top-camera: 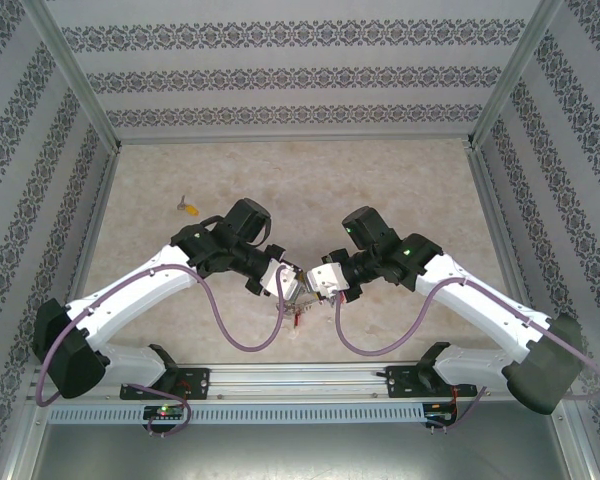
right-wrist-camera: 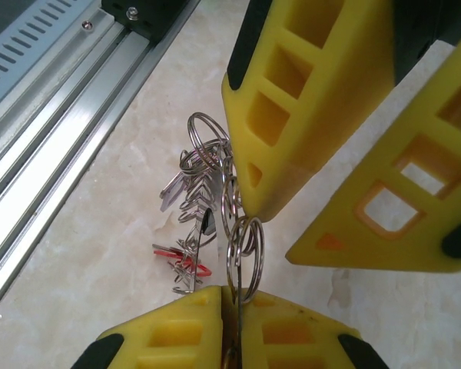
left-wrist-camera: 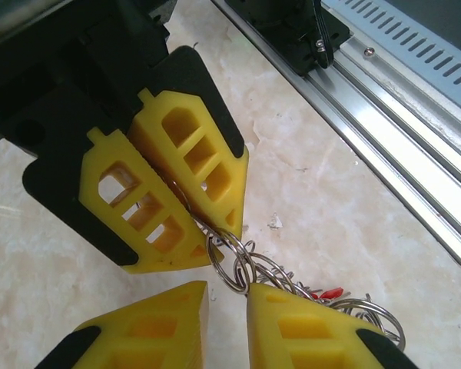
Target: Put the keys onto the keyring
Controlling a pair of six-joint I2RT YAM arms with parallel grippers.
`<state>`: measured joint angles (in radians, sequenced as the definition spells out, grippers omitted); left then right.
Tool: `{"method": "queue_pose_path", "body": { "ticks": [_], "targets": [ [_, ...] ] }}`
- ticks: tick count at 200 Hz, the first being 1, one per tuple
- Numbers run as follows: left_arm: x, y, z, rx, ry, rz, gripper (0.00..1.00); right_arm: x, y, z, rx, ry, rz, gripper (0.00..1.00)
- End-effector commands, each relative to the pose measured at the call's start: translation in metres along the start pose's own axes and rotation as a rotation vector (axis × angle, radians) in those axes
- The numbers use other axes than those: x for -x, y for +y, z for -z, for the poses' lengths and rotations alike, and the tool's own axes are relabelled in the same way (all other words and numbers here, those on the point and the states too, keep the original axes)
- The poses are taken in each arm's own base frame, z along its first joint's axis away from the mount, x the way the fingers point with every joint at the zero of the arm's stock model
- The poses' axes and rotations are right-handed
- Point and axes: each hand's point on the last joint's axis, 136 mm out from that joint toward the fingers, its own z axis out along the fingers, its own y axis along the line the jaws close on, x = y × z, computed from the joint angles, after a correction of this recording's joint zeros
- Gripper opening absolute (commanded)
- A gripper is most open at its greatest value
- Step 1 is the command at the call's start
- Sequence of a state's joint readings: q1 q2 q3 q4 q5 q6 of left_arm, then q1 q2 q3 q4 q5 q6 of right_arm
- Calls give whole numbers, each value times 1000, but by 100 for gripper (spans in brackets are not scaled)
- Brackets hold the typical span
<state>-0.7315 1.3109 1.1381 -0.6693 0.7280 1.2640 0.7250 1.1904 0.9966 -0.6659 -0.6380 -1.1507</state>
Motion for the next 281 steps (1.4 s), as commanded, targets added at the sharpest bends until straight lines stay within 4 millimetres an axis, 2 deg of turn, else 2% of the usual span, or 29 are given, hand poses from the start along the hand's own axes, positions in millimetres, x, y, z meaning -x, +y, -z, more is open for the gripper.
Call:
{"method": "queue_pose_path", "body": {
  "ticks": [1, 45, 133, 189, 203, 237, 281],
  "targets": [
    [6, 22, 4, 102, -15, -53, 18, 32, -3, 5, -20, -116, 69, 0],
    [7, 24, 5, 109, -23, -50, 14, 34, -4, 6, -23, -126, 66, 0],
    [9, 37, 2, 144, -50, -28, 13, 34, -7, 6, -38, -137, 56, 0],
    [9, 30, -1, 105, -68, -12, 14, 36, -17, 17, -98, -200, 18, 0],
    [8, 28, 1, 95, -70, 8, 17, 35, -18, 20, -111, -217, 5, 0],
    [4, 29, 10, 89, -68, 73, 32, 33, -21, 28, -149, -260, -26, 0],
    [3, 45, 32, 146, -91, 133, 38, 30, -18, 27, -150, -266, -40, 0]
  ]
}}
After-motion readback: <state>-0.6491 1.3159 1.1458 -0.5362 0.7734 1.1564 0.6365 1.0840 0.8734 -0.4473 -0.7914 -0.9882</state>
